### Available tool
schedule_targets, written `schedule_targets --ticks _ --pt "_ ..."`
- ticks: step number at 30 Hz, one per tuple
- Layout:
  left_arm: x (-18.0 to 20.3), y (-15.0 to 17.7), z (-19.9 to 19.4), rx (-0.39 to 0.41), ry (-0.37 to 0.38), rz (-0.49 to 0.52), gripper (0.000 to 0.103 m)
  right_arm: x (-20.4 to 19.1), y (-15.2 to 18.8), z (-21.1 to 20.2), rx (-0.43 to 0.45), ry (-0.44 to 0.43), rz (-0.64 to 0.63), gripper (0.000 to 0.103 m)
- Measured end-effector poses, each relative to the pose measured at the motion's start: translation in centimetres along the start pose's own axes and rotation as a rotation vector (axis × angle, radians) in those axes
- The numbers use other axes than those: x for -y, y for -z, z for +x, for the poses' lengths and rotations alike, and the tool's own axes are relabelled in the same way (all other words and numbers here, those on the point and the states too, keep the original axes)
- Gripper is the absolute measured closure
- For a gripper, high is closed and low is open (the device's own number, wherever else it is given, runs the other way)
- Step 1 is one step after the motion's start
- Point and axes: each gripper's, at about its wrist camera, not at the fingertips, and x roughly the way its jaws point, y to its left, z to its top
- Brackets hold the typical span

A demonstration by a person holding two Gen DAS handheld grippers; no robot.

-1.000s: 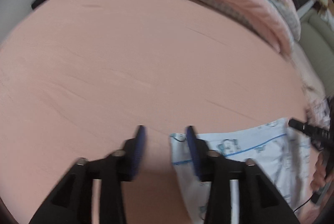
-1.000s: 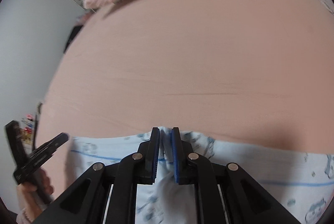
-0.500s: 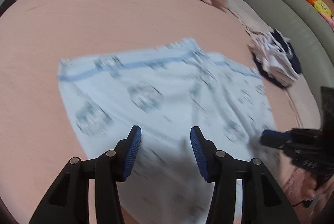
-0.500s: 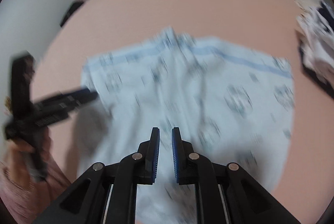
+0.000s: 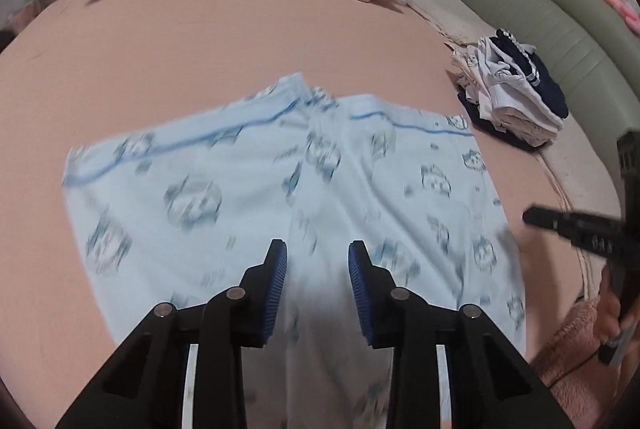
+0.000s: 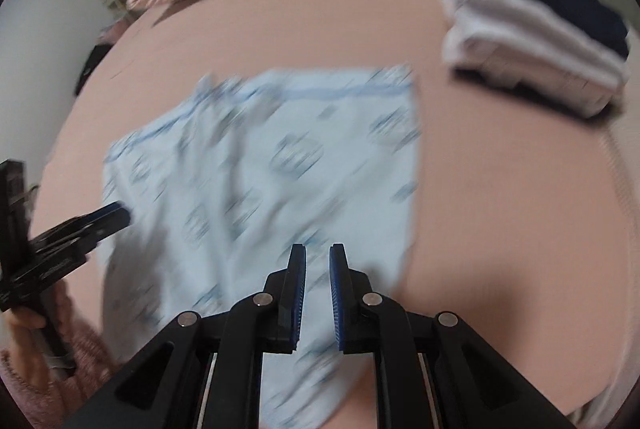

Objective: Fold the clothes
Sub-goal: 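Open both tools and move them along the pants waistband, then grasp the waistband again with both tools and pull it straight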

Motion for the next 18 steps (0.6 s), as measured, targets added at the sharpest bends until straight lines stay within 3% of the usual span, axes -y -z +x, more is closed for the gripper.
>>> schedule_targets --ticks 1,3,6,8,10,12,18 --pt "0.3 -1.0 0.8 -0.006 0.001 0.006 0.074 0.4 -1.3 0.5 0.008 0.024 0.0 0.092" --pt "0.8 -2.8 2.4 -0.022 0.004 0.017 0.074 0.8 -3.5 2.9 -0.013 0.072 0.002 0.082" --pt "1.2 -4.2 4.1 -0.028 0.036 0.012 0.074 2.6 -5.7 7.0 -0.044 0.121 0.05 0.079" --pt "0.6 -4.4 4.0 -0.014 0.051 -0.009 0.074 3.7 -6.8 8.5 -0.051 0.077 0.093 0.079" --pt "-0.4 -4.3 3.2 0.02 0.04 -0.02 0.074 4.5 -7.9 9.8 -0.054 0.019 0.123 0.071" --pt "-0.8 -5.2 3.4 0.037 0.038 -0.028 0.074 4.6 -9.0 10.4 -0.031 -0.026 0.109 0.056" --pt "0.0 -10.3 7.2 0.043 0.005 0.008 0.074 4.3 -10.4 11.6 0.0 -0.051 0.069 0.052"
